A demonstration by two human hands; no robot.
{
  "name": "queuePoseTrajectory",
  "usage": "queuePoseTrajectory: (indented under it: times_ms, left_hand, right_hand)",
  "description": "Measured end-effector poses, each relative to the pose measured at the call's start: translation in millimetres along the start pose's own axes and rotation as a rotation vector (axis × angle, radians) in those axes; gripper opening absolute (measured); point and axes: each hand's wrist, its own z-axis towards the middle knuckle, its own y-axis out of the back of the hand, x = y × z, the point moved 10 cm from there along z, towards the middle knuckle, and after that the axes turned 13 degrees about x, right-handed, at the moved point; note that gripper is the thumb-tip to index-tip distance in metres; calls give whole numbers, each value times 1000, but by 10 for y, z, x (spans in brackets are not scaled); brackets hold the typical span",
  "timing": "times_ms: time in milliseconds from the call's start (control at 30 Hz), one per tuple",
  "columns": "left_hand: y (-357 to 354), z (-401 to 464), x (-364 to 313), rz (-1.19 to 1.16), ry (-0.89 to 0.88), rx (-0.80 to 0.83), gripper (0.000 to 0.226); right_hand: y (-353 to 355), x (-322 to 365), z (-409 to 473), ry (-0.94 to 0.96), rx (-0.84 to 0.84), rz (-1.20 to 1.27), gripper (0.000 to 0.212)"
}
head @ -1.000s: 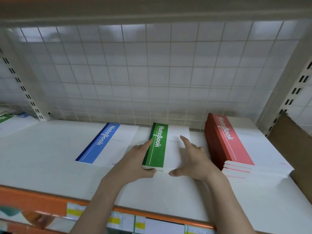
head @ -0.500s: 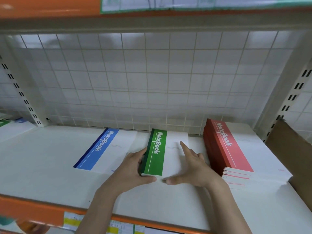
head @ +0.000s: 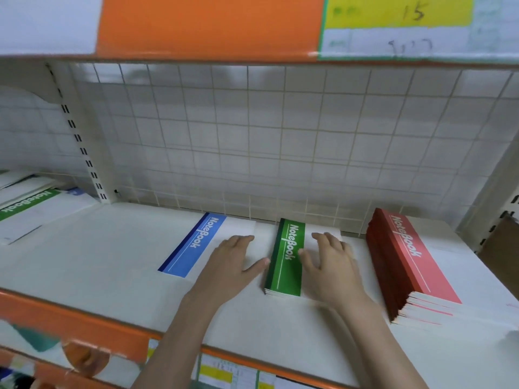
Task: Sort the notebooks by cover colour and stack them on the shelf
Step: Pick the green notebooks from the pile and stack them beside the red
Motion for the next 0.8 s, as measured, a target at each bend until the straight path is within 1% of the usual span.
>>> queuePoseTrajectory:
  times_ms: [133, 267, 433, 633, 800]
  left_hand:
    - [219, -135, 273, 70, 61, 1, 66]
    - [548, -380, 610, 184, 122, -52, 62]
    - [965, -809, 1216, 205, 224, -65, 59]
    - [1517, -1441, 1931, 284, 367, -74, 55]
    - [1846, -2058, 2401, 263, 475, -127, 52]
  right_hand:
    - [-198, 508, 28, 61, 80, -64, 47]
    - [-469, 1129, 45, 167, 165, -59, 55]
    - [-852, 1961, 0, 323, 271, -53, 54]
    - [-1279, 2956, -185, 480, 325, -40, 56]
    - [-1654, 3746, -456, 625, 380, -11, 56]
